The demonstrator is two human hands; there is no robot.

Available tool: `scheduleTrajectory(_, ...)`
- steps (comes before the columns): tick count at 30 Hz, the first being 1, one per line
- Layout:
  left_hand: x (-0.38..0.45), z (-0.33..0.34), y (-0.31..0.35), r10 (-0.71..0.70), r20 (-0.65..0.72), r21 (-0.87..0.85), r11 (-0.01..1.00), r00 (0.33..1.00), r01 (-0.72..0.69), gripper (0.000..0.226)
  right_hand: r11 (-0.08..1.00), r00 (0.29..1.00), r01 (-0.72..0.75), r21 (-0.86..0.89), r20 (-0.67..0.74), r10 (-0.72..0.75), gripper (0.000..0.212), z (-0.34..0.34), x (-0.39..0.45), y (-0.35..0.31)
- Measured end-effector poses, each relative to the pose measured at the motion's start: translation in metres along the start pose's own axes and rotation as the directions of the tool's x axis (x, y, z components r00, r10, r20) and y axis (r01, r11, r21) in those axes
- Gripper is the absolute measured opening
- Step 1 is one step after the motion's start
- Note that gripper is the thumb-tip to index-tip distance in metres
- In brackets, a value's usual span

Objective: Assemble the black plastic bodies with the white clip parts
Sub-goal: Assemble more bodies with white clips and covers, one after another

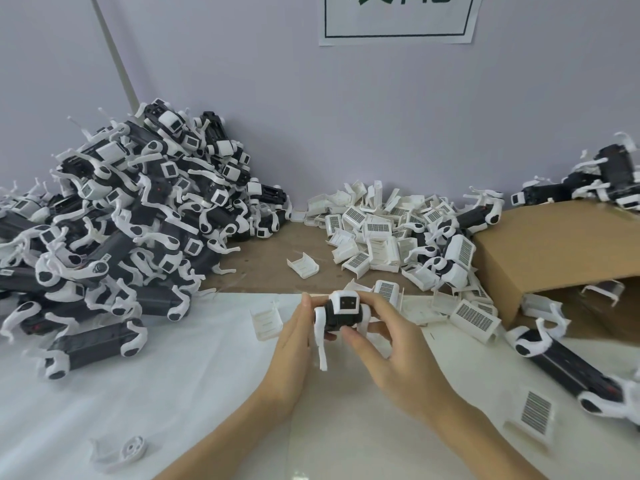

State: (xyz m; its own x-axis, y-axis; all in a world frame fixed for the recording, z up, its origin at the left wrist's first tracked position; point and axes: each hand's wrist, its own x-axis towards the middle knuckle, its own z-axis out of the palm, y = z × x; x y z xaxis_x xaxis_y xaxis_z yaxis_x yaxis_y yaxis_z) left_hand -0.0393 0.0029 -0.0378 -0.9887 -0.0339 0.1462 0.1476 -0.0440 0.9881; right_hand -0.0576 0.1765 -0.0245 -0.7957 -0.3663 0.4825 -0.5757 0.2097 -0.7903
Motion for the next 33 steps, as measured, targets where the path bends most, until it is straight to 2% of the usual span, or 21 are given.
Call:
scheduleTrajectory(2, -0.004, 0.003, 0.0, 0.099, -0.041, 0.047, 0.994, 0.994, -0.097, 0.059, 0.998, 0.999, 0.028, -0.059, -0.037, -0.03, 0.035, 0.001, 0.0, 0.0)
scheduleTrajectory(4, -0.009, 0.006, 0.001, 0.223, -0.078, 0.134, 0.968, 0.972, -0.211, 0.047, 0.971, 0.987, 0.119, -0.206, -0.083, -0.139, 0.038, 0.006, -0.002, 0.0)
scheduleTrajectory(6, -0.012, 0.009, 0.004, 0.281, -0.06, 0.184, 0.946, 0.958, -0.266, 0.043, 0.93, 0.966, 0.194, -0.312, -0.103, -0.237, 0.04, 0.011, -0.004, 0.0)
scheduleTrajectory(11, -0.014, 0.01, 0.005, 0.239, -0.002, 0.111, 0.965, 0.971, -0.237, 0.049, 0.893, 0.933, 0.202, -0.401, -0.197, -0.3, 0.037, 0.009, -0.003, 0.002)
scheduleTrajectory(14, -0.014, 0.008, 0.006, 0.283, -0.035, 0.207, 0.94, 0.959, -0.27, 0.049, 0.849, 0.911, 0.179, -0.497, -0.243, -0.334, 0.037, 0.005, -0.001, 0.004)
scheduleTrajectory(16, -0.013, 0.009, 0.006, 0.278, -0.006, 0.263, 0.927, 0.96, -0.267, 0.05, 0.816, 0.914, 0.224, -0.533, -0.176, -0.366, 0.034, 0.005, -0.002, 0.004)
scheduleTrajectory(18, -0.012, 0.009, 0.005, 0.264, -0.029, 0.252, 0.935, 0.964, -0.249, 0.042, 0.816, 0.93, 0.296, -0.497, -0.046, -0.365, 0.041, 0.004, -0.004, 0.002)
scheduleTrajectory(20, -0.009, 0.003, 0.006, 0.216, -0.082, 0.145, 0.968, 0.973, -0.203, 0.039, 0.831, 0.935, 0.327, -0.45, 0.023, -0.355, 0.047, 0.0, -0.003, 0.001)
scheduleTrajectory(24, -0.004, -0.013, 0.011, 0.164, -0.044, 0.122, 0.98, 0.985, -0.158, 0.05, 0.887, 0.963, 0.17, -0.43, -0.118, -0.242, 0.057, -0.021, 0.007, 0.001)
scheduleTrajectory(26, -0.004, -0.017, 0.013, 0.168, 0.016, 0.12, 0.978, 0.986, -0.168, 0.053, 0.949, 0.995, 0.09, -0.301, -0.005, -0.096, 0.062, -0.029, 0.009, 0.007)
scheduleTrajectory(28, -0.004, -0.018, 0.012, 0.185, 0.061, 0.133, 0.973, 0.981, -0.191, 0.052, 0.993, 0.993, -0.025, -0.114, 0.112, 0.038, 0.059, -0.032, 0.009, 0.013)
scheduleTrajectory(30, -0.004, -0.017, 0.009, 0.2, 0.041, 0.152, 0.967, 0.979, -0.204, 0.051, 0.995, 0.992, -0.084, -0.06, 0.089, 0.089, 0.056, -0.032, 0.009, 0.016)
scheduleTrajectory(33, -0.002, -0.012, 0.006, 0.24, -0.085, 0.191, 0.957, 0.967, -0.221, 0.061, 0.996, 0.996, -0.083, -0.028, 0.037, 0.085, 0.061, -0.026, 0.008, 0.016)
